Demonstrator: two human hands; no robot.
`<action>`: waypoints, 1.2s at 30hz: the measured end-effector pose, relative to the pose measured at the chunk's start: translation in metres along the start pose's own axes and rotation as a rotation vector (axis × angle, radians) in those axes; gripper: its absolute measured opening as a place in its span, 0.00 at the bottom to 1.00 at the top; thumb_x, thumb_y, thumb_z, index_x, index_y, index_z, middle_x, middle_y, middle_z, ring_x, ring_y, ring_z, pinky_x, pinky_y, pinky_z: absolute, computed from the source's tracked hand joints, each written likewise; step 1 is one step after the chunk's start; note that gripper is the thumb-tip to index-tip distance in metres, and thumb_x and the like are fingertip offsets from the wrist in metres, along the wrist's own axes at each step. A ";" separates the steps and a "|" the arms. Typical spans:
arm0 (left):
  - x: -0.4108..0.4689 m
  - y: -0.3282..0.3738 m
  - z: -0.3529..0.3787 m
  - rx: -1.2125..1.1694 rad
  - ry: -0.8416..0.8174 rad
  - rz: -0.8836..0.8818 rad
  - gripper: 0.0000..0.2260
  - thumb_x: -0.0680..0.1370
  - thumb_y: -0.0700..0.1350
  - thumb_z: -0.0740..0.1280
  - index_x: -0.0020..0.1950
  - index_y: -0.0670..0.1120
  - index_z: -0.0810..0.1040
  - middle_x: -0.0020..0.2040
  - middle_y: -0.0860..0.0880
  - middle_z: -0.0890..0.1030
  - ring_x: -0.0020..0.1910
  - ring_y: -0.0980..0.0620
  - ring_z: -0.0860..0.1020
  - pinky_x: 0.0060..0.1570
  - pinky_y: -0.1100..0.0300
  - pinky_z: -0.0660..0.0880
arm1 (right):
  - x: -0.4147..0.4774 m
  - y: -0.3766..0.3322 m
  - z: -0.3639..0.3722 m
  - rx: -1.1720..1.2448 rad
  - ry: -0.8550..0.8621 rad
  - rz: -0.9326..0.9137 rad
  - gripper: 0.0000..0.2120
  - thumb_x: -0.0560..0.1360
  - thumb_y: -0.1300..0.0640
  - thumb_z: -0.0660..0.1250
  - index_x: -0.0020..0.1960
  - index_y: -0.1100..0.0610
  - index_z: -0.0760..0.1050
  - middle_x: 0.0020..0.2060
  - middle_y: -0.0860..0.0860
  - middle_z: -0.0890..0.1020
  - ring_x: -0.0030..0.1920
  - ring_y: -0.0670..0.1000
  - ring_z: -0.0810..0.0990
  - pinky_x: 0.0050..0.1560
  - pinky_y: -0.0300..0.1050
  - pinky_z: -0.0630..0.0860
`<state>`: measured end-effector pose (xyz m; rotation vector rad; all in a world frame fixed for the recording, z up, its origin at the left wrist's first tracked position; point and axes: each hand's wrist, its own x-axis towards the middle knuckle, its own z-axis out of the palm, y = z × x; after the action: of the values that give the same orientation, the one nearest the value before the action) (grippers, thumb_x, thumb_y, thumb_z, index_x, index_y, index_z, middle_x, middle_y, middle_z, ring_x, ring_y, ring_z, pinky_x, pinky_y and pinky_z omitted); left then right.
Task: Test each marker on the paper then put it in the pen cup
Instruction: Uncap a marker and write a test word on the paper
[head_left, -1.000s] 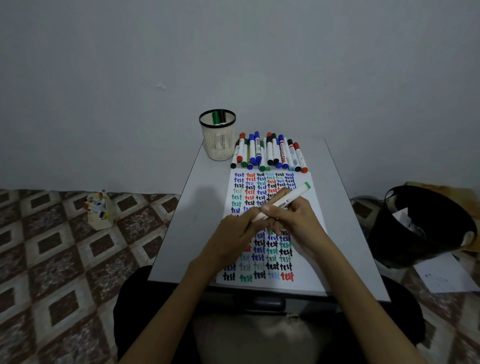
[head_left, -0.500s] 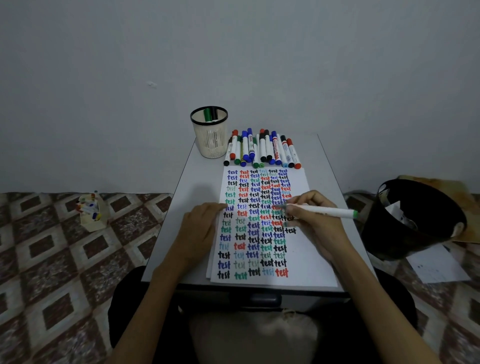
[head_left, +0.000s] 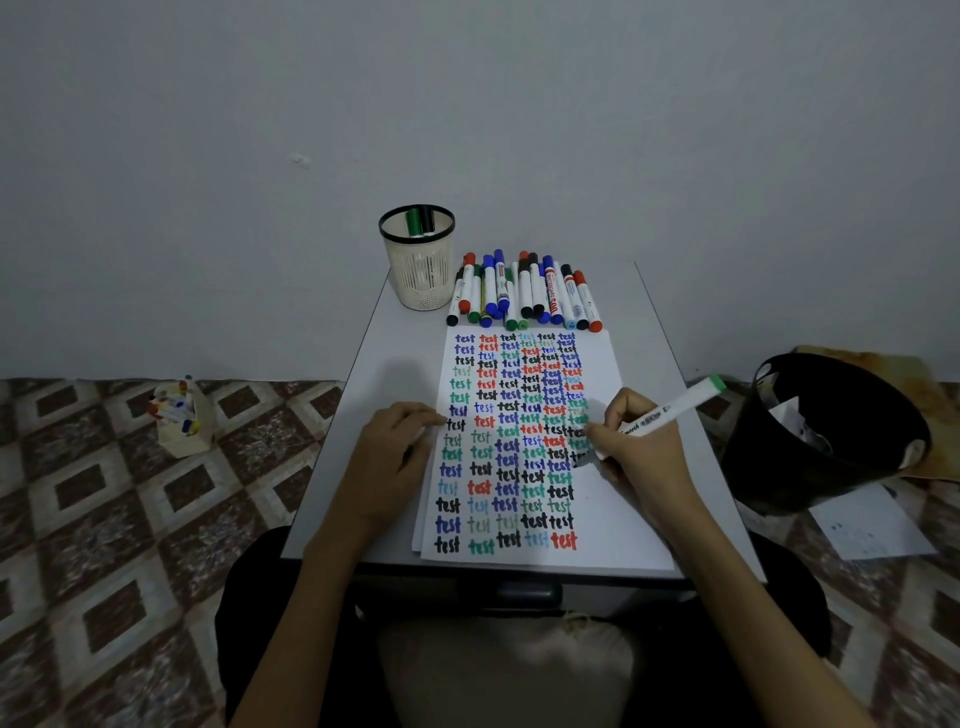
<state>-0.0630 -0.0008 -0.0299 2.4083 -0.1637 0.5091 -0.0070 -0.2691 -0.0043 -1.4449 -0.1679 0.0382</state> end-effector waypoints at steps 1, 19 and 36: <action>0.000 0.001 0.000 -0.001 -0.003 -0.008 0.15 0.78 0.49 0.57 0.58 0.45 0.78 0.56 0.51 0.76 0.56 0.55 0.72 0.57 0.56 0.71 | 0.000 0.000 0.000 -0.013 0.000 -0.005 0.14 0.70 0.77 0.66 0.33 0.64 0.65 0.21 0.55 0.69 0.19 0.50 0.65 0.22 0.37 0.66; 0.001 -0.002 0.001 -0.027 -0.010 -0.009 0.19 0.74 0.58 0.61 0.56 0.47 0.79 0.55 0.55 0.74 0.56 0.56 0.71 0.55 0.50 0.74 | -0.001 0.004 0.001 -0.094 -0.012 -0.077 0.13 0.71 0.76 0.64 0.34 0.65 0.64 0.26 0.62 0.68 0.24 0.54 0.65 0.25 0.41 0.64; 0.000 -0.001 0.000 -0.024 0.009 -0.013 0.19 0.73 0.58 0.61 0.56 0.47 0.79 0.55 0.57 0.73 0.55 0.61 0.68 0.56 0.54 0.72 | -0.001 0.003 -0.001 -0.094 0.014 -0.065 0.14 0.69 0.78 0.63 0.32 0.65 0.64 0.25 0.58 0.67 0.23 0.51 0.62 0.23 0.37 0.61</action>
<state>-0.0625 -0.0005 -0.0307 2.3818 -0.1493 0.5097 -0.0078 -0.2698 -0.0074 -1.5321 -0.2070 -0.0334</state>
